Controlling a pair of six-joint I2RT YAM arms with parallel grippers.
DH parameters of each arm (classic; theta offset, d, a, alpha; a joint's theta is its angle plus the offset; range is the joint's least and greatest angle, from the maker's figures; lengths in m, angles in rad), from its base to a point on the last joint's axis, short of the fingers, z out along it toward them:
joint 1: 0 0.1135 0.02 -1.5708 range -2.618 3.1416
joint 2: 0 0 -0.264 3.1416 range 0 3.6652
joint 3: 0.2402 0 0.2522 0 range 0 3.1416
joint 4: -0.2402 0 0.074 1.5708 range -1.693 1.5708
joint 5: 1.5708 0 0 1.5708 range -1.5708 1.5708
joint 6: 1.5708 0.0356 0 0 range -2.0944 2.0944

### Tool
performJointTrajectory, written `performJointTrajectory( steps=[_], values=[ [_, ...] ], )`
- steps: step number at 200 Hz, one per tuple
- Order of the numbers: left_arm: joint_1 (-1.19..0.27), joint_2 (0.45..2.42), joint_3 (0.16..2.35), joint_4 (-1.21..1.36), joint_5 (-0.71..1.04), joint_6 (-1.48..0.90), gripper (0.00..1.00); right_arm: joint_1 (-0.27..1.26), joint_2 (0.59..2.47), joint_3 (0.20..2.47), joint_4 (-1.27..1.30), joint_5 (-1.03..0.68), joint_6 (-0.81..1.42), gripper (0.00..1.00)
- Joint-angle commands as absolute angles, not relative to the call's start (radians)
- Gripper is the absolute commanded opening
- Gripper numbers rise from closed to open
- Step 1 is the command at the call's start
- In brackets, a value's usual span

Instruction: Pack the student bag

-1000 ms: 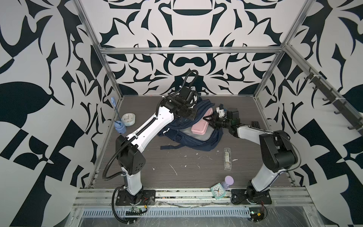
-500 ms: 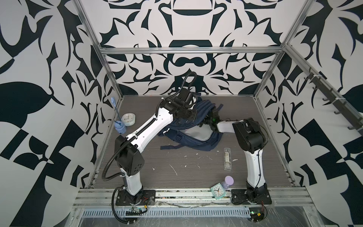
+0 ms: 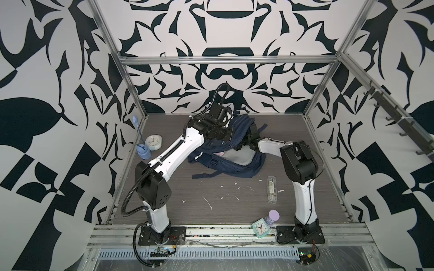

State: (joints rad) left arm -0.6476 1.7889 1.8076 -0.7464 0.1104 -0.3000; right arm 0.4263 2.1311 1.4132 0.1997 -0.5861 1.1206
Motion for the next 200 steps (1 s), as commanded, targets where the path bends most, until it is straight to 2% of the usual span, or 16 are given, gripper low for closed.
performJointTrajectory(
  steps=[1, 48, 119, 151, 175, 200],
  values=[
    [-0.626, 1.783, 1.802, -0.691, 0.138, -0.319, 0.00, 0.423, 2.018, 1.474, 0.009, -0.559, 0.954, 0.76],
    [-0.621, 1.836, 1.824, -0.674, 0.154, -0.329, 0.00, 0.379, 1.888, 1.355, -0.130, -0.541, 0.839, 0.76],
    [-0.625, 1.976, 1.911, -0.645, 0.250, -0.384, 0.00, 0.362, 1.517, 1.058, -0.339, -0.343, 0.669, 0.73],
    [-0.649, 2.048, 1.988, -0.647, 0.289, -0.414, 0.00, 0.364, 1.385, 0.993, -0.400, -0.316, 0.640, 0.71],
    [-0.683, 2.093, 2.059, -0.662, 0.301, -0.410, 0.03, 0.366, 1.350, 0.961, -0.389, -0.336, 0.643, 0.69],
    [-0.699, 2.120, 2.118, -0.713, 0.327, -0.381, 0.12, 0.386, 1.354, 0.947, -0.371, -0.339, 0.641, 0.65]
  ],
)
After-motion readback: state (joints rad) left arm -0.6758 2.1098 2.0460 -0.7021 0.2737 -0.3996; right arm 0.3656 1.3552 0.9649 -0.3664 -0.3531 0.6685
